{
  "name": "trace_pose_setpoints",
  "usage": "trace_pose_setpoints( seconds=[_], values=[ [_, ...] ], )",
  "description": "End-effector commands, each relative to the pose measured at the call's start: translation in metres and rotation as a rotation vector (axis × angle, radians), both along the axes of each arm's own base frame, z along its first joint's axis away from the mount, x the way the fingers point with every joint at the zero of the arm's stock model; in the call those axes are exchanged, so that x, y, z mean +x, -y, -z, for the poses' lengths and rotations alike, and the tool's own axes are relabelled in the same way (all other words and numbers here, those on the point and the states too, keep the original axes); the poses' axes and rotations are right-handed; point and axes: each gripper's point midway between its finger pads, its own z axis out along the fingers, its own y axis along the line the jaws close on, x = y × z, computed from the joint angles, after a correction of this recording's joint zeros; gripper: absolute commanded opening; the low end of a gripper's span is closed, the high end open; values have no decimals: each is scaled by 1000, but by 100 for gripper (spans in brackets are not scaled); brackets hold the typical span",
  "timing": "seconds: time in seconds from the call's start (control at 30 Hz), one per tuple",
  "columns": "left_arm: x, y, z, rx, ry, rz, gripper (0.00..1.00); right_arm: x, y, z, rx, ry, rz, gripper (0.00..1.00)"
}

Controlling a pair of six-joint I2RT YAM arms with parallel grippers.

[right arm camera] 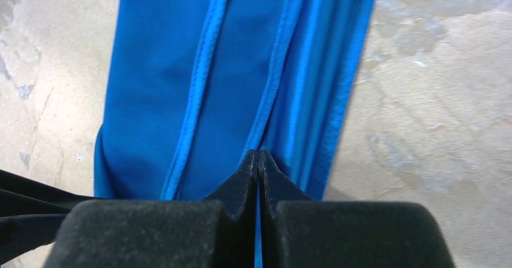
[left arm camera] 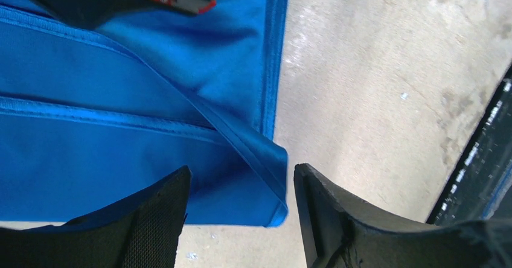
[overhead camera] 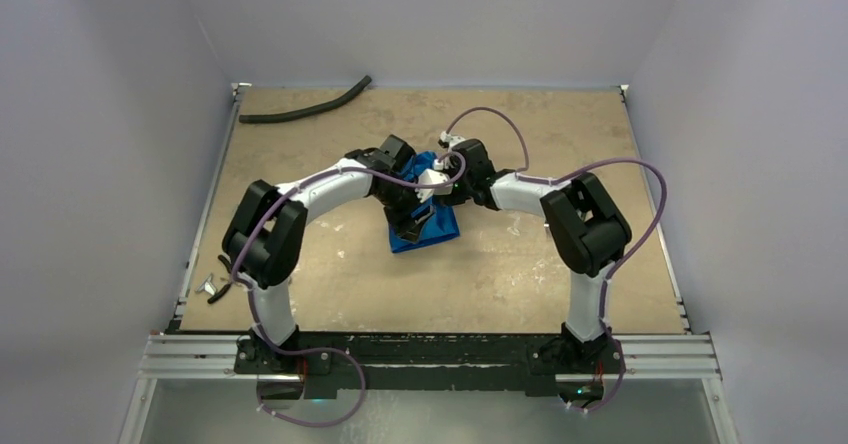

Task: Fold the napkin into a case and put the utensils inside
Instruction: Rotate the 2/3-rectangle-folded napkin at the center of the board.

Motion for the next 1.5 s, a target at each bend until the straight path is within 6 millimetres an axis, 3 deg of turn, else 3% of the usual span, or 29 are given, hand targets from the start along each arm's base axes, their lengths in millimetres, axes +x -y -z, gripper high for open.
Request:
trace_pose_setpoints(
  seconds=[0.0, 0.13, 0.33, 0.5, 0.57, 0.67, 0.73, 0.87, 1.07, 1.17, 1.3, 1.47],
  values=[
    [17, 15, 10, -9, 67, -20, 59, 17, 6, -20, 55, 67, 25, 0],
    [14, 13, 30, 77, 150, 54, 46, 6, 19, -17, 63, 55, 77, 0],
    [-11, -10, 54, 216, 184, 224, 21, -7, 20, -45, 121, 81, 65, 0],
    [-25, -28, 61, 277, 175, 279, 15, 29, -3, -76, 128, 153, 7, 0],
    [-28, -32, 64, 284, 173, 275, 13, 55, -18, -93, 156, 206, -4, 0],
    [-28, -30, 65, 273, 172, 262, 6, 79, -36, -86, 170, 203, -21, 0],
    [-30, -28, 67, 264, 170, 261, 0, 89, -46, -69, 172, 177, -35, 0],
    [-30, -37, 66, 293, 193, 310, 0, 98, -49, -45, 147, 135, -12, 0],
    [-40, -72, 65, 407, 229, 484, 0, 100, 0, -15, 88, 124, 163, 0],
    [-42, -85, 63, 453, 243, 560, 0, 92, 27, -13, 85, 122, 241, 0],
    [-32, -95, 59, 506, 306, 624, 0, 66, 51, -13, 69, 126, 302, 0],
    [-22, -92, 51, 515, 373, 687, 0, 22, 82, -10, 74, 120, 393, 0]
  ],
)
